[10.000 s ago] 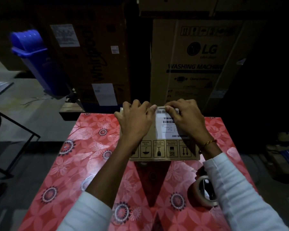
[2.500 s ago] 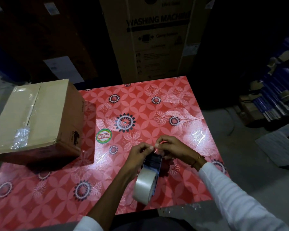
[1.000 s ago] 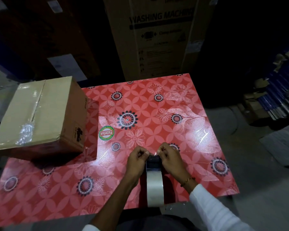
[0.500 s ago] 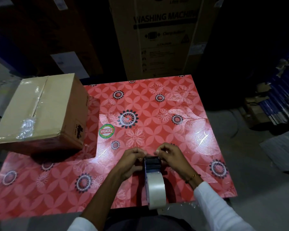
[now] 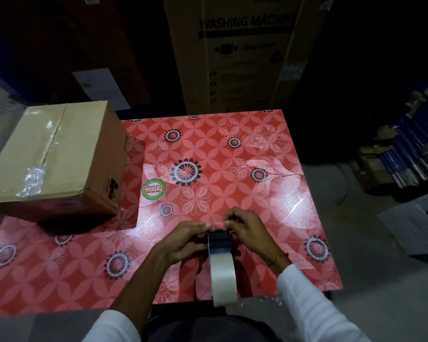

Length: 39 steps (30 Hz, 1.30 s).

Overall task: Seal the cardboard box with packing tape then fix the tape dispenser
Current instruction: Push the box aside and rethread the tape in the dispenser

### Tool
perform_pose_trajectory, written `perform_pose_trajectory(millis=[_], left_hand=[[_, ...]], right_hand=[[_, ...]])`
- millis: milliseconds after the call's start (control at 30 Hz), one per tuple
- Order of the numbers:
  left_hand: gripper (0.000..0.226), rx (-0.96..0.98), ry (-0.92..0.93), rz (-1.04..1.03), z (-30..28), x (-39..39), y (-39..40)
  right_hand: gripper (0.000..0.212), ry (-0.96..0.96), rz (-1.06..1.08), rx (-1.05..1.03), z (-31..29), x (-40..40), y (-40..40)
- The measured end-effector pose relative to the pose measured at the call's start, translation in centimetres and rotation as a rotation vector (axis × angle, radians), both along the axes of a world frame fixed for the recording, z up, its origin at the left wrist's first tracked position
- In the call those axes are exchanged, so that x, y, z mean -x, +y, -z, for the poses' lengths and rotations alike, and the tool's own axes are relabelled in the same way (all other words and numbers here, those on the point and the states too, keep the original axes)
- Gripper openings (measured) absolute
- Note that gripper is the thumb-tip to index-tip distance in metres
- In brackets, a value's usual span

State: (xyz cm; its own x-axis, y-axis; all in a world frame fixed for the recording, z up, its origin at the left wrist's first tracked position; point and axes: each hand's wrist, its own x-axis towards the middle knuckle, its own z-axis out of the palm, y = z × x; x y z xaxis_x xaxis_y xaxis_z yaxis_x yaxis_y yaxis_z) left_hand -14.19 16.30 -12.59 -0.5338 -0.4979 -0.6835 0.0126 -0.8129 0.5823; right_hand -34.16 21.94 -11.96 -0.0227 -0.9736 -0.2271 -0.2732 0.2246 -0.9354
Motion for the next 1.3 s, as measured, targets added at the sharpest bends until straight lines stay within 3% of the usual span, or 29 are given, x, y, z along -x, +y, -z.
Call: perform_pose_trajectory(millis=[267, 367, 467, 567, 833, 1300], left_hand=[[0.019, -0.074, 0.092, -0.041, 0.9, -0.9, 0.2], [0.033, -0.172, 0.159, -0.104, 1.2, -1.3, 0.2], [0.045, -0.148, 0.033, -0.071, 0.9, -0.8, -0.2], [0.039, -0.071, -0.080, -0.005, 0.2, 0.1, -0.5], [0.017, -0.024, -0.112, -0.017, 0.2, 0.5, -0.4], [0.025, -0.025, -0.110, -0.040, 0.6, 0.4, -0.3]], right_hand=[[0.012, 0.068, -0.021, 0.093, 0.5, -0.5, 0.1], [0.016, 0.086, -0.034, 0.098, 0.7, -0.3, 0.3], [0.017, 0.152, -0.077, 0.129, 0.6, -0.2, 0.3], [0.018, 0.206, -0.099, 0.164, 0.5, -0.1, 0.4], [0.024, 0.276, -0.155, 0.229, 0.4, 0.2, 0.5], [0.028, 0.325, -0.166, 0.286, 0.7, 0.0, 0.3]])
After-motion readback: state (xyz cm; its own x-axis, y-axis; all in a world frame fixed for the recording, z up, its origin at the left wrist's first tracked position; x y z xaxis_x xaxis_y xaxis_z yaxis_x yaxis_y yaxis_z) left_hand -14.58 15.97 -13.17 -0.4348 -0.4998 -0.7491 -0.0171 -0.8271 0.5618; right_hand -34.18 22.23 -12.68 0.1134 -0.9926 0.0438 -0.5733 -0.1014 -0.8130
